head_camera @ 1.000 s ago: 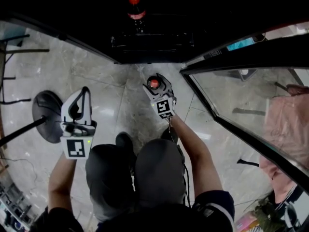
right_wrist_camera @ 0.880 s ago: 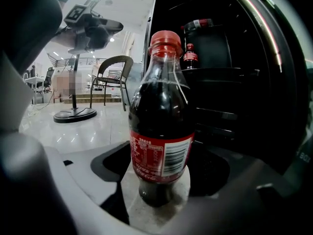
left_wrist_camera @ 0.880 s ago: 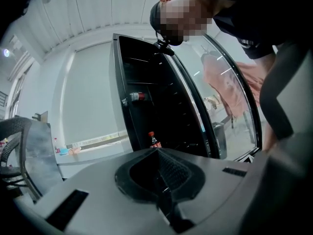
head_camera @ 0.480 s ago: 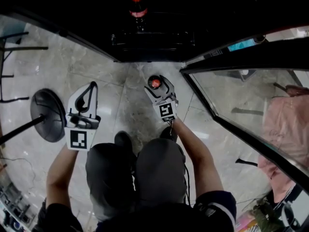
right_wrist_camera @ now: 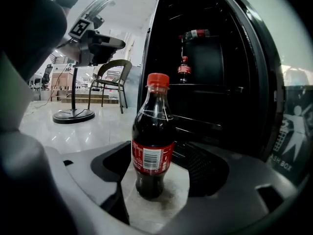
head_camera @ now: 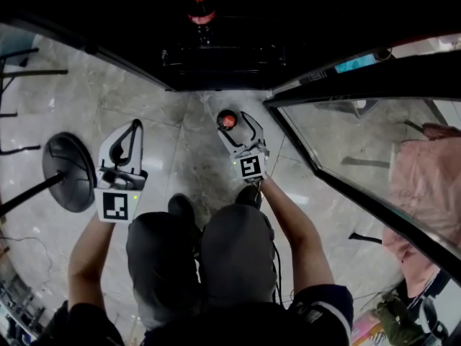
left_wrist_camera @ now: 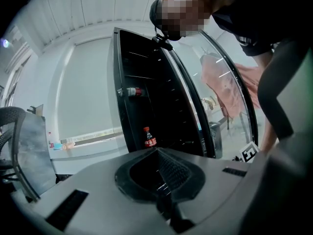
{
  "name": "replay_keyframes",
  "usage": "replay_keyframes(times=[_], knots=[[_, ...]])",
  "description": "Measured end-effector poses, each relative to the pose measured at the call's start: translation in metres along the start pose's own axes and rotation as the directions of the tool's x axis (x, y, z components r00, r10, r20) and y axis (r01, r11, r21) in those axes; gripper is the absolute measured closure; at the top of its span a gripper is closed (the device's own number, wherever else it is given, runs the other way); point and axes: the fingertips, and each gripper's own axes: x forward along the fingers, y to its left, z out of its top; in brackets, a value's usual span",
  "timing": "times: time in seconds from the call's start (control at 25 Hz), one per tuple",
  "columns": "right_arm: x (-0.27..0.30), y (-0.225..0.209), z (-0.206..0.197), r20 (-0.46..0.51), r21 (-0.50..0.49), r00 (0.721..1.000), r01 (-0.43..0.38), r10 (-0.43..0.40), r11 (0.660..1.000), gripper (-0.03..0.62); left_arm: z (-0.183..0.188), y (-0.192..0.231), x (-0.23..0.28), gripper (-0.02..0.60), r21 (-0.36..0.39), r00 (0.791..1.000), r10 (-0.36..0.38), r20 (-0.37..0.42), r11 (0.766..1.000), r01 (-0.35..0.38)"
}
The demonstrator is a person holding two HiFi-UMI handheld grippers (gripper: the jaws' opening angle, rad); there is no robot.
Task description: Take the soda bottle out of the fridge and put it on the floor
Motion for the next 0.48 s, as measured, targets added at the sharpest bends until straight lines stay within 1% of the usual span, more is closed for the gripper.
replay_keyframes(times=[0.08,0.24,0.36,0.44,0.48], knots=[[-0.005,0.0,0.003,0.016,0.008,1.0,-0.002,0.002,1.0,0.237,0.001,0.0,-0.001,0.558,-0.005,1.0,0.002,-0.002,1.0,-0.002],[-0.018,-0.001,0.012,0.03,0.014,0.999,-0.016,0.015,1.0,0.273,0.002,0.001,-0.004,0.558,-0.005,1.0,0.006,-0.012,1.0,-0.006],[-0.027,-0.002,0.019,0.029,0.008,0.999,-0.022,0.022,1.0,0.275,0.008,0.002,-0.005,0.558,-0.006,1.0,0.01,-0.01,1.0,-0.01],[-0.034,-0.003,0.027,0.034,0.004,0.999,-0.029,0.029,1.0,0.3,0.011,0.002,-0.007,0.558,-0.007,1.0,0.012,-0.013,1.0,-0.012],[-0.038,-0.003,0.032,0.035,0.002,0.999,-0.032,0.032,0.999,0.324,0.013,0.004,-0.008,0.558,-0.008,1.0,0.014,-0.019,1.0,-0.014]])
